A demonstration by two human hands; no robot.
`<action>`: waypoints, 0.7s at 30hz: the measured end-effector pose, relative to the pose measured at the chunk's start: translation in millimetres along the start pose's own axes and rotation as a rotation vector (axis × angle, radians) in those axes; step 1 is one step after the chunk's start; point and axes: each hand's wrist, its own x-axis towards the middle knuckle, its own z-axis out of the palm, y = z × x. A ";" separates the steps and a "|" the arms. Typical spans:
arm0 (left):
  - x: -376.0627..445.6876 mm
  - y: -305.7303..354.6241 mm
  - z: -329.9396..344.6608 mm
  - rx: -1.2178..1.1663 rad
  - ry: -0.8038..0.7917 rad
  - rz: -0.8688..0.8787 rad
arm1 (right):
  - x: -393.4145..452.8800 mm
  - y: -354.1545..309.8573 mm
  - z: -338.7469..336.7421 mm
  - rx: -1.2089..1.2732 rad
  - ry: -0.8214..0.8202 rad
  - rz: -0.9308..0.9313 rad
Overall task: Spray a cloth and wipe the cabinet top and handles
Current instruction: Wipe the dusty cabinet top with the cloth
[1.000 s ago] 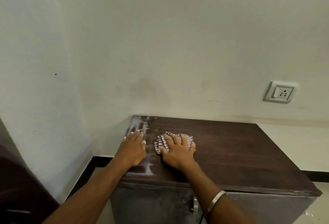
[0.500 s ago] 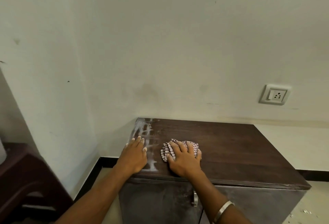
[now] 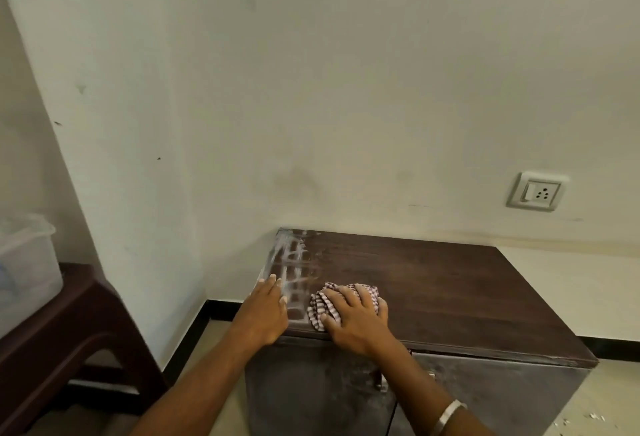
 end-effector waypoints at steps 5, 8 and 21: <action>-3.7 -9.2 3.7 0.006 0.029 -0.003 | 11.3 -40.9 10.6 0.001 -0.021 -0.073; 0.1 -20.4 4.5 -0.009 0.015 -0.042 | 1.1 -36.6 13.9 -0.013 0.006 -0.152; 15.8 -40.4 3.9 -0.011 0.010 -0.050 | 26.3 -42.9 15.2 -0.047 -0.002 -0.203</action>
